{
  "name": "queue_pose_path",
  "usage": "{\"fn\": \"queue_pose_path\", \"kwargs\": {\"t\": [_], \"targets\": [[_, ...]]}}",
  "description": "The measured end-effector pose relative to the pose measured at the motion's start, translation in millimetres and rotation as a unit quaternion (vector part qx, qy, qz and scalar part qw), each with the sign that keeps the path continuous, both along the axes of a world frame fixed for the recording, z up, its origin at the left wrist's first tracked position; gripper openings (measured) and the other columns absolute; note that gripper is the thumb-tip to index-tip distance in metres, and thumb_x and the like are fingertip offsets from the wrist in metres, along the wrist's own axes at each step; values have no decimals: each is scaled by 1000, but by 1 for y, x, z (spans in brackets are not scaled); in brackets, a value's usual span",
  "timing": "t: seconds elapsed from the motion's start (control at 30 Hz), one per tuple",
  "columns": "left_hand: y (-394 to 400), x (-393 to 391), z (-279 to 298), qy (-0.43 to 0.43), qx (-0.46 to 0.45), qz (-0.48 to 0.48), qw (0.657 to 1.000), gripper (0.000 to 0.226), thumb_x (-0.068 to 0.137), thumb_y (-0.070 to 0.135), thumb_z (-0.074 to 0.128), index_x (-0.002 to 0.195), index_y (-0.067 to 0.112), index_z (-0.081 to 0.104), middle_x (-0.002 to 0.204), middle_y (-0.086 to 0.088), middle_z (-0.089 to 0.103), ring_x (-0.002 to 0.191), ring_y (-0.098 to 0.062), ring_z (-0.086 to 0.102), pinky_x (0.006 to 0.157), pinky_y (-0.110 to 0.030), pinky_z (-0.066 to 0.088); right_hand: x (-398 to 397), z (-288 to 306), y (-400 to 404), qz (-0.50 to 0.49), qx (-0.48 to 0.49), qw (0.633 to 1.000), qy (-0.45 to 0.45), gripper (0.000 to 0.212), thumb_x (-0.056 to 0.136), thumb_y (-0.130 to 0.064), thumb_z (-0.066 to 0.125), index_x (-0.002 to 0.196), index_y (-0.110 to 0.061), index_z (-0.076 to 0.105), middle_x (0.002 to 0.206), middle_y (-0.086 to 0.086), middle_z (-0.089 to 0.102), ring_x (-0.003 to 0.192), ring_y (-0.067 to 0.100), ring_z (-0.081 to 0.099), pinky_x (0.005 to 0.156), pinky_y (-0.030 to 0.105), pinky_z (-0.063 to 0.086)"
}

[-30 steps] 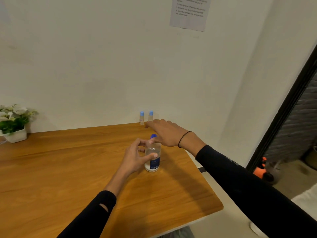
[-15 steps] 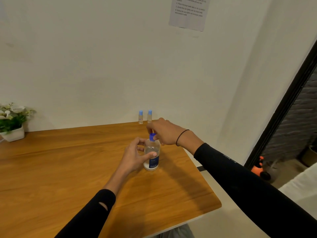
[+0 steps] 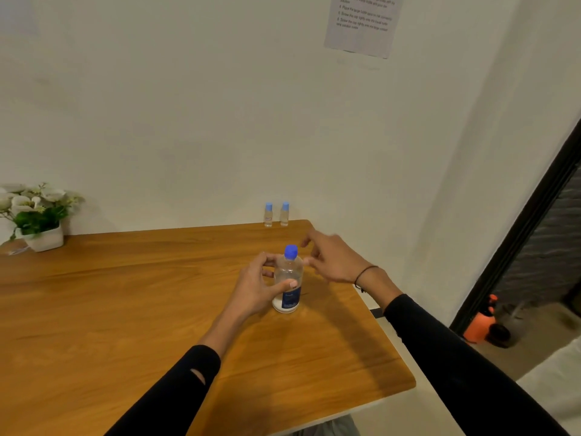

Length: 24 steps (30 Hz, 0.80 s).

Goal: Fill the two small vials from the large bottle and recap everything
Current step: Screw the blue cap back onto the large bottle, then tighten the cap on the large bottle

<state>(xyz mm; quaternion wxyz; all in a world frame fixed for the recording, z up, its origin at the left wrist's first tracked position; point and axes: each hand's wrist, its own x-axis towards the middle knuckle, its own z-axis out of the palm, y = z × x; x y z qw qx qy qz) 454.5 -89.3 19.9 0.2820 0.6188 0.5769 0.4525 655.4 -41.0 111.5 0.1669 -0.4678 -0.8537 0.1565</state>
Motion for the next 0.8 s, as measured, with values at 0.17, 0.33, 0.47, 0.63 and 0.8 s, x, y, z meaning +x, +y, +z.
{"fn": "queue_pose_path", "kwargs": {"t": [0.17,0.33,0.47,0.63,0.8], "targets": [[0,-6,-8,40,-12,-15,999,74,76,33,95,141,32,59,128,17,67,113,-4,67,98,-38,61,7,-60,-13,16,-138,988,72,75,90,-26,79,150,-30,35,134,-1,58,114,17,65,88,32,59],[-10,-18,-6,42,-5,-27,999,65,79,23,93,137,29,65,124,15,70,112,-8,70,99,-39,61,-15,-82,-28,-4,-133,971,198,58,93,-25,77,140,-31,44,126,-3,62,105,12,66,83,31,61],[-27,-54,-9,62,2,-29,998,61,82,24,90,137,34,66,128,16,72,114,-5,69,101,-38,59,-44,-93,-38,14,-130,967,217,53,92,-28,78,134,-33,45,120,-7,62,103,8,66,81,27,58],[-62,-114,-3,86,-9,-7,996,56,87,25,87,137,34,64,130,16,70,115,0,68,102,-28,57,-104,-102,-51,76,-130,963,224,55,91,-33,77,135,-34,44,120,-8,62,107,6,63,86,25,55],[-91,-184,1,94,-24,54,994,62,86,28,87,143,24,62,135,10,68,119,-4,66,90,-22,61,-185,-112,-49,131,-147,957,213,55,92,-37,76,137,-36,45,128,-10,57,111,4,59,89,25,53]]}}
